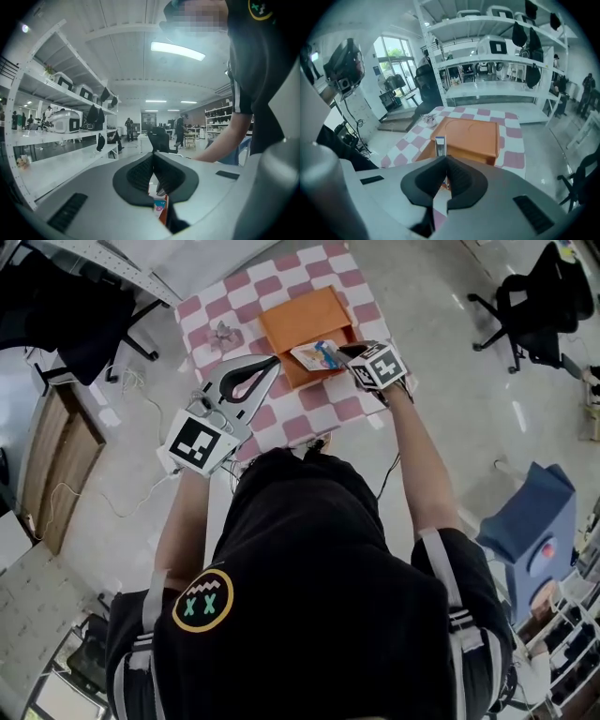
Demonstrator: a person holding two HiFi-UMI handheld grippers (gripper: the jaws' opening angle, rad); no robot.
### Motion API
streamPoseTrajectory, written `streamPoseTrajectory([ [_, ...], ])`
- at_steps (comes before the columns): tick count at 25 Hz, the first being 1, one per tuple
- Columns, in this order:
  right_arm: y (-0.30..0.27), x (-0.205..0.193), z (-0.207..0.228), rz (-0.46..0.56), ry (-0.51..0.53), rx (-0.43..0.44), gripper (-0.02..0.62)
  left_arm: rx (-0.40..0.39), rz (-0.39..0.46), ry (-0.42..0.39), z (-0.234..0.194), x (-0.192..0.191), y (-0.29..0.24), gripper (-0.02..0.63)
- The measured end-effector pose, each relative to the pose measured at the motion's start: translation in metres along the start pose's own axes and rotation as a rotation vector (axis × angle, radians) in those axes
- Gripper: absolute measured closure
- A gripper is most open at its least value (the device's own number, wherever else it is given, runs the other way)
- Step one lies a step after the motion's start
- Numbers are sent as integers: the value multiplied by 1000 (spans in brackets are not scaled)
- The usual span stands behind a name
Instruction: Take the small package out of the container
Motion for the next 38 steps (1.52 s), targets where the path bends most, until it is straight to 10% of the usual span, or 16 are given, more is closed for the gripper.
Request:
streamPoseTrajectory([
  [38, 240, 145, -92, 824, 281, -252, 572, -75, 81, -127, -22, 22, -9, 586],
])
Point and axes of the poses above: the fingertips, and each gripper's own axes: y backward along the fingers, z to its right, x out of its top, the point moved 3 cm from there along y, backward along the fingers, and after that the axes turned 4 degrees about -x, right-handed, at the moved point
